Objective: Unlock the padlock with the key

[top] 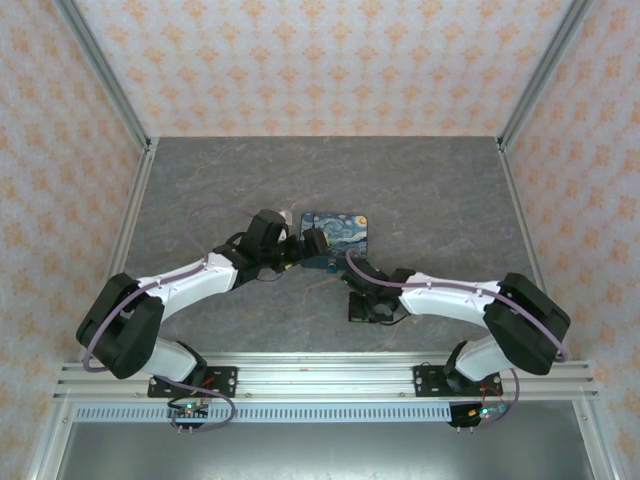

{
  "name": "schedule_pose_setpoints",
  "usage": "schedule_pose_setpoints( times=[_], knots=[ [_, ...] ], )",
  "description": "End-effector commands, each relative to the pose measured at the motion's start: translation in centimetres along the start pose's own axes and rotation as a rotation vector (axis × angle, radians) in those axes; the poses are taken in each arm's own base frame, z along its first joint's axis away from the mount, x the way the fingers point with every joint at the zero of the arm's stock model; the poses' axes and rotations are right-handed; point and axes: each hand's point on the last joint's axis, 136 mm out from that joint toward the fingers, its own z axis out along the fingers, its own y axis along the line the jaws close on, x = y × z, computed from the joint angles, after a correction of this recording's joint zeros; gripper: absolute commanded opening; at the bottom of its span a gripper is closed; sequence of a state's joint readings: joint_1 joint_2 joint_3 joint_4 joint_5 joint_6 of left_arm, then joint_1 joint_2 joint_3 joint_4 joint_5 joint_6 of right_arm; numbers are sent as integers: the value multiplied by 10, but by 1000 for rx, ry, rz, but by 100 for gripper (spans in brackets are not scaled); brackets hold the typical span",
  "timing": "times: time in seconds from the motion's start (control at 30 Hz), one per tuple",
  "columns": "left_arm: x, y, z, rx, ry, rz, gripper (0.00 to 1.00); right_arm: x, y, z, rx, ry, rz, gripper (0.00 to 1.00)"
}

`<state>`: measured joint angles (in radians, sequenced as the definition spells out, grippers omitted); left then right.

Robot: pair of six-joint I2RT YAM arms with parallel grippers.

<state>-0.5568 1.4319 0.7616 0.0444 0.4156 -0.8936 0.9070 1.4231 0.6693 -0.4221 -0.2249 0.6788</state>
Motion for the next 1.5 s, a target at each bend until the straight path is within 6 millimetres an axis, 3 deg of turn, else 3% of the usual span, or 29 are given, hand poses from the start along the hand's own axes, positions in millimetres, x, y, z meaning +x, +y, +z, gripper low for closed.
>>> schedule_pose_setpoints(
  times=[0.0,0.47,0.97,1.17,1.27,1.47],
  knots=[
    [5,-2,0,18,3,-3,100,-5,-12,7,9,-57,32,0],
    [10,-2,-1,16,10,2,100,-7,-14,-5,-40,-104,65,0],
    [12,-7,2,23,16,7,100,7,-18,-10,19,1,-74,0],
    [13,-8,4,24,21,10,100,1,-17,-13,20,-30,21,47],
    [13,-8,5,26,20,9,100,-6,-15,-18,10,-70,100,52],
    [14,-8,8,31,23,7,100,-17,-24,-28,83,-132,139,53]
  ],
)
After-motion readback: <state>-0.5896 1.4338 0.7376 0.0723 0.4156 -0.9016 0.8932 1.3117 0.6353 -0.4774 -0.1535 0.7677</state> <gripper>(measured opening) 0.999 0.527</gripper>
